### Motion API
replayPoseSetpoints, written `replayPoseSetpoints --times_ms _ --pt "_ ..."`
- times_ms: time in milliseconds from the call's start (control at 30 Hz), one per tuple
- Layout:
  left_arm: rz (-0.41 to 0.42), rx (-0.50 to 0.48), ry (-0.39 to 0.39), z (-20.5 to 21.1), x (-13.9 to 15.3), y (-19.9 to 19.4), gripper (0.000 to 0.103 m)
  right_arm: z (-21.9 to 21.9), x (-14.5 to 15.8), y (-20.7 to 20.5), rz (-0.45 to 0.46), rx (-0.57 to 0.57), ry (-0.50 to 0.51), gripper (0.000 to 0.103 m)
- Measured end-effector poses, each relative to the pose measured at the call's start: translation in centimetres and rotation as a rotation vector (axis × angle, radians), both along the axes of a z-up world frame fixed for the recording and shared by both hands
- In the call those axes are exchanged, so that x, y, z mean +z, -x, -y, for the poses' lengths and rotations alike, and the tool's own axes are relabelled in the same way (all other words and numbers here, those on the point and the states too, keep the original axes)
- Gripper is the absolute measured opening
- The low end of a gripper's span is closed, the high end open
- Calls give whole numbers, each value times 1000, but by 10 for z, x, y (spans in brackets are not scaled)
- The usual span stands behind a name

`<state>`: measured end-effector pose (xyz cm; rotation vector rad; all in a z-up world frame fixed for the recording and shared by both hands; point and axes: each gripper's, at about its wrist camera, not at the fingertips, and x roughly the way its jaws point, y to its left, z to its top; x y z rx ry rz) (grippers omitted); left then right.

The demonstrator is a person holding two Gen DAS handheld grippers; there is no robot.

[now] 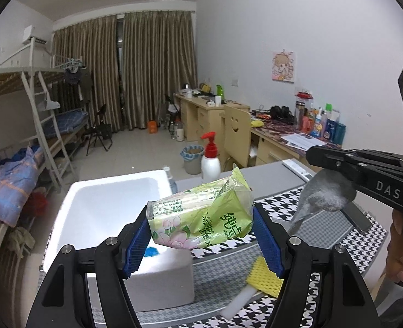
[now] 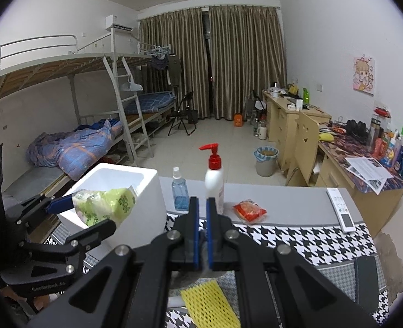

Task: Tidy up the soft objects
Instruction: 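Lower the green packet into the foam box and open the left tool while the right tool carries the sock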

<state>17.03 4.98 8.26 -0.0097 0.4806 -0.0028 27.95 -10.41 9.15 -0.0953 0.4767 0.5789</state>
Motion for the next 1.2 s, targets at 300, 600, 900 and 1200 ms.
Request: replayPoseSetpoints --times_ms 300,600,900,1200 --pt "7 67 -28 -23 5 -4 72 -8 3 -3 1 22 -15 7" --pt "-10 149 -27 -44 2 -13 72 -20 3 -8 -1 52 -10 7" --pt "-49 205 -17 -63 -8 -24 72 -29 6 -10 -2 66 -6 7" --pt "-40 242 -14 -77 -12 -24 97 -38 13 -8 13 61 0 7"
